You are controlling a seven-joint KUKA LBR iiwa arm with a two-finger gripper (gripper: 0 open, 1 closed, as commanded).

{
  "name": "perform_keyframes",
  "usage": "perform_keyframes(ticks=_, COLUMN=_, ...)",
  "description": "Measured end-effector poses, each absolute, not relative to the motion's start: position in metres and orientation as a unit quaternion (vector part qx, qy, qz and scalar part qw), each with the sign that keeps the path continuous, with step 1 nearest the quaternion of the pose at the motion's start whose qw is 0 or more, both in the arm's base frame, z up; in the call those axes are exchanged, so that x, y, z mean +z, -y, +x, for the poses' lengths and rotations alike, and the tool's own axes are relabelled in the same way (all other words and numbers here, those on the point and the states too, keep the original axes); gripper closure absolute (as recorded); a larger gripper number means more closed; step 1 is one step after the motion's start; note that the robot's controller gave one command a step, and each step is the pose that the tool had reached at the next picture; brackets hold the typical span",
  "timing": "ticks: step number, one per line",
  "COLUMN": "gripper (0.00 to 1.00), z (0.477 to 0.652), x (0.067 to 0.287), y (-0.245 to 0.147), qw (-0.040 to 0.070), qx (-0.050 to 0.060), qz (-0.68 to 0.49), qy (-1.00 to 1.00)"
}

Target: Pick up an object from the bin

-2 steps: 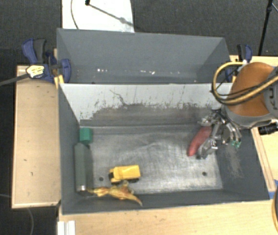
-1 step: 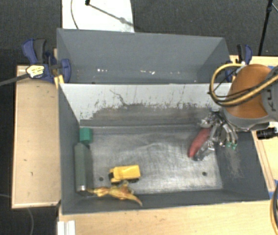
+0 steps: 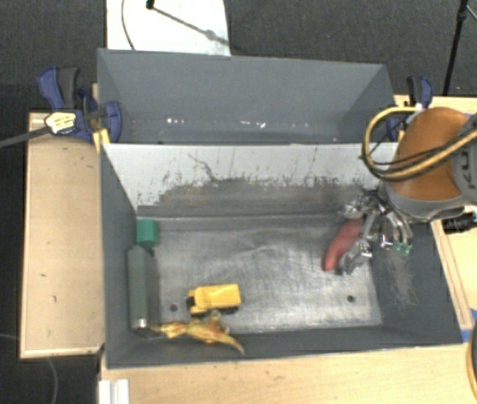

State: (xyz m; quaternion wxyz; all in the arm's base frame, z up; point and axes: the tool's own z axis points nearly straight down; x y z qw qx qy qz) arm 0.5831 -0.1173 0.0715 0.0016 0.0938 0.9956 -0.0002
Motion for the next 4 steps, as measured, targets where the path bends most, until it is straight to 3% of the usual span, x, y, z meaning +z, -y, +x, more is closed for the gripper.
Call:
perform_keyframes(ticks=1, gripper=1.0, z=0.581, x=0.074, y=0.112, qw=0.003, qx=0.001, qz=0.123, qy=-0.992)
perform_keyframes(ticks=4, gripper=1.0, z=0.58, x=0.085, y=0.111, qw=0.001, qx=0.001, qz=0.121, qy=-0.993)
